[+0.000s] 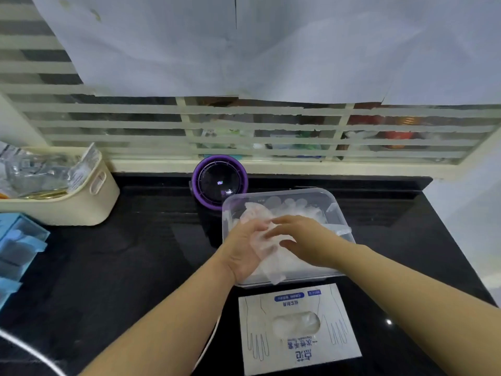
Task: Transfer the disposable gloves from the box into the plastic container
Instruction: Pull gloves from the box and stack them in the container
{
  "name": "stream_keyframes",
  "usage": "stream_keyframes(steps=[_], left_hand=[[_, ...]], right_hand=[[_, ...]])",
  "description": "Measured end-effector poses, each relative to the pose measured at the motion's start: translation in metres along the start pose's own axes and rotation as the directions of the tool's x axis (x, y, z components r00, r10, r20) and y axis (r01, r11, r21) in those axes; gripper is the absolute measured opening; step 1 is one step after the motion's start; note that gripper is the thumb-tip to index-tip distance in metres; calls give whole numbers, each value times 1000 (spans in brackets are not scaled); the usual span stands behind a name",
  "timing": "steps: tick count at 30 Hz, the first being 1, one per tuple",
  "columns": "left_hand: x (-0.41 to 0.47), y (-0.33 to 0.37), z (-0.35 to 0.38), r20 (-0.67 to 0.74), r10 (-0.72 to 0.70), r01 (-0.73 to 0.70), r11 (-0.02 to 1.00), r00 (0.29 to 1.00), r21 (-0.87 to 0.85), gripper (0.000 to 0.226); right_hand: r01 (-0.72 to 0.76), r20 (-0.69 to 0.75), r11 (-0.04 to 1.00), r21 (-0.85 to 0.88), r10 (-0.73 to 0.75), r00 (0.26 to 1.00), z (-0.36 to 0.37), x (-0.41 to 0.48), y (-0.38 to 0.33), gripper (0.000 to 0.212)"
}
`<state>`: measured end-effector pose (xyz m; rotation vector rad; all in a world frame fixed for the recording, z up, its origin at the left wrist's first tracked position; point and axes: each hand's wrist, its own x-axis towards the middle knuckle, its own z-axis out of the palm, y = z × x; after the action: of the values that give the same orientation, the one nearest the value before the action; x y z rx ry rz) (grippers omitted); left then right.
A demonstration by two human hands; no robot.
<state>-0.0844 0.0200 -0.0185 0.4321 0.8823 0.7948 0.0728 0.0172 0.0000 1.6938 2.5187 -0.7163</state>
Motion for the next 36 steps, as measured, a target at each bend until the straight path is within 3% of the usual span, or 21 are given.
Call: stream_keyframes(steps=[2, 5, 7, 13, 15, 18, 19, 22, 25, 26, 28, 30, 32, 33, 34, 36], left_hand=[[-4, 9, -2, 42, -33, 35, 999, 999, -26, 21], [-2, 20, -7, 10, -64, 65, 997, 998, -48, 45], [0, 26, -7, -8, -60, 61, 997, 998, 47, 61], [7, 33, 12, -177, 67, 11, 915, 982, 404, 16], [10, 29, 15, -202, 109, -30, 933, 973, 358, 9], [10, 21, 18, -148, 89, -60, 980, 985, 191, 26], [11, 17, 18, -119, 76, -57, 986, 990, 159, 33], [8, 14, 17, -137, 15, 2, 992, 990, 126, 47], [7, 21, 11, -199, 0, 70, 936, 980, 344, 47], [6, 24, 10, -231, 16, 83, 906, 973, 416, 56], [4, 30, 6, -240, 147, 37, 781, 960, 623, 69], [-5, 32, 7, -116, 420, -121, 497, 900, 859, 62], [-10, 29, 11, 85, 618, -250, 184, 781, 951, 43], [-8, 25, 13, 165, 604, -257, 68, 780, 964, 36], [-4, 20, 14, 214, 525, -230, -37, 824, 973, 32], [10, 6, 14, 176, 262, -109, -251, 949, 962, 34]], right_hand=[[42, -35, 999, 9, -42, 999, 0, -1, 2, 30], [76, -66, 997, -23, -78, 995, -1, -5, 6, 26], [103, -77, 992, -67, -108, 991, -2, -6, 8, 26], [191, -77, 968, -164, -206, 976, -8, -10, 4, 28], [204, -163, 968, -149, -227, 960, -15, -11, 3, 25], [230, -387, 970, -74, -240, 890, -22, -9, 4, 18], [217, -403, 975, -55, -220, 888, -21, -9, 3, 17], [128, -224, 992, -11, -128, 966, -8, -4, 5, 29], [41, 21, 997, -67, -39, 999, 8, 4, 13, 47], [20, 84, 997, -68, -15, 996, 12, 6, 15, 52], [-7, 170, 999, -40, 13, 985, 18, 11, 18, 59], [-13, 211, 1000, -13, 16, 977, 22, 15, 18, 62], [-18, 256, 1000, 14, 14, 967, 26, 18, 17, 62], [-12, 279, 1000, 20, 6, 960, 27, 19, 16, 61], [-4, 292, 1000, 23, -3, 956, 26, 19, 15, 59], [5, 257, 1000, 21, -10, 966, 20, 20, 15, 49]])
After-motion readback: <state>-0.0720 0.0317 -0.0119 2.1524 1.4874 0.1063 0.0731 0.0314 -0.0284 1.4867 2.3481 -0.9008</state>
